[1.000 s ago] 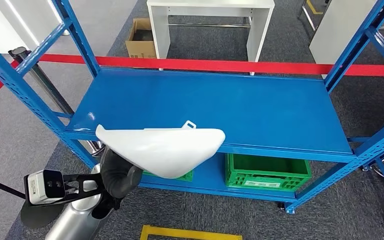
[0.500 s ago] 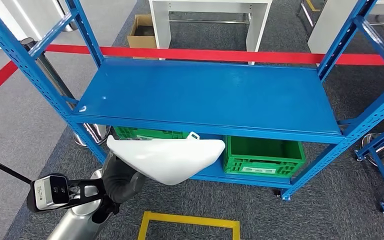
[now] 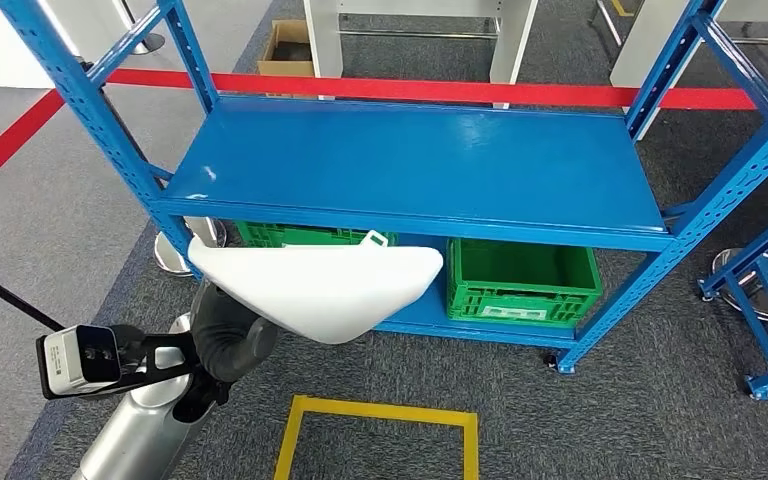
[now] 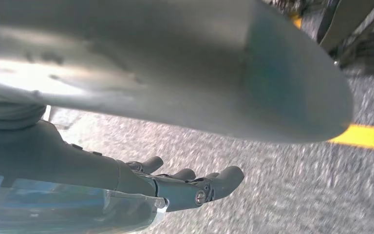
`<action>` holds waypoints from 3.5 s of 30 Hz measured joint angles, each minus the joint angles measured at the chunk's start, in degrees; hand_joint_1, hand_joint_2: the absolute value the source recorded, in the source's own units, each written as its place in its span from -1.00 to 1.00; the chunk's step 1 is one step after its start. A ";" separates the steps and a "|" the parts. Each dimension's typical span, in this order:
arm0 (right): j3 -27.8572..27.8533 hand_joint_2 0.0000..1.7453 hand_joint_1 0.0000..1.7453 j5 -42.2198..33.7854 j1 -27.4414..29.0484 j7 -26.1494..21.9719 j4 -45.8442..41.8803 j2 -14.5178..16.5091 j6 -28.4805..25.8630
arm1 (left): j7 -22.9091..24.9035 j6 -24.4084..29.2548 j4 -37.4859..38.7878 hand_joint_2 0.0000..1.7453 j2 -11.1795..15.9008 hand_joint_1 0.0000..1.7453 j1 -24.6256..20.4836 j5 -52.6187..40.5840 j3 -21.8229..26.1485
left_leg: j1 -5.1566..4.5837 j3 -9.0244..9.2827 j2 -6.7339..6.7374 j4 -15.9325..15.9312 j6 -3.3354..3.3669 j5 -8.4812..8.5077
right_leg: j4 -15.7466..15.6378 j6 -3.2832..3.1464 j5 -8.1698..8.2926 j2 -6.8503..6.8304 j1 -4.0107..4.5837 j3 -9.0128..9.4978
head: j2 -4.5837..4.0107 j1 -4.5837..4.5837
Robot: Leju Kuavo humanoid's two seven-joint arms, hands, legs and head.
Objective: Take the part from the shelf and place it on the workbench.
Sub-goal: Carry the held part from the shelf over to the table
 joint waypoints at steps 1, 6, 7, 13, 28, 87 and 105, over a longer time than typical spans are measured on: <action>-0.13 -1.00 -1.00 -0.01 -0.03 -0.32 0.01 0.14 0.23 | 0.13 0.03 0.07 1.00 0.04 1.00 -0.30 0.19 -0.24 | 0.08 -0.57 0.14 -0.14 0.44 0.72 | 0.85 0.21 -1.17 0.01 -0.02 -0.46 | 0.00 0.06; -0.52 -1.00 -1.00 -0.03 -0.07 -2.16 0.01 0.40 1.31 | 1.13 0.59 0.66 1.00 0.03 1.00 -1.63 1.20 -1.65 | 0.02 -4.85 0.59 0.04 1.34 4.29 | 15.74 0.80 -11.12 0.03 0.08 -3.81 | -0.01 0.54; -0.53 -1.00 -1.00 -0.02 -0.06 -2.49 0.01 0.42 1.51 | 1.33 0.75 0.75 1.00 0.03 1.00 -1.80 1.49 -1.92 | 0.01 -5.79 0.67 0.28 1.28 4.95 | 16.42 0.83 -10.03 0.02 0.09 -2.92 | -0.01 0.55; -0.74 -1.00 -1.00 -0.19 -0.27 -3.31 -0.05 0.37 1.82 | 1.89 1.87 0.84 1.00 0.15 1.00 -3.27 2.74 -3.06 | -0.16 -9.81 0.84 2.60 -0.11 7.44 | 0.20 -0.29 -8.97 0.11 0.47 8.96 | 0.00 0.47; -2.03 -1.00 -1.00 0.49 -0.43 -1.16 -0.08 0.33 1.62 | 4.26 6.89 3.50 1.00 1.68 1.00 -8.47 2.25 -6.94 | 0.56 -2.53 3.34 1.63 -1.41 0.95 | 0.01 -0.52 -2.86 -3.95 0.05 2.64 | -0.01 -0.27; -2.74 -1.00 -1.00 5.35 -1.25 -0.19 -0.40 -3.28 0.08 | 4.22 -2.30 6.55 1.00 -0.52 1.00 -6.95 -4.15 -2.51 | 0.22 -8.12 4.29 3.50 -0.86 4.10 | 0.58 -0.71 -6.14 -6.45 0.34 5.38 | 0.00 -0.32; -5.34 -1.00 -1.00 5.31 0.02 3.68 -0.49 -1.59 -0.49 | 5.28 -0.32 9.41 1.00 -1.74 1.00 -10.70 1.58 -7.22 | 0.83 -8.68 -7.79 3.64 -0.91 4.39 | 1.12 -0.20 -5.25 2.41 -0.31 3.91 | 0.00 0.54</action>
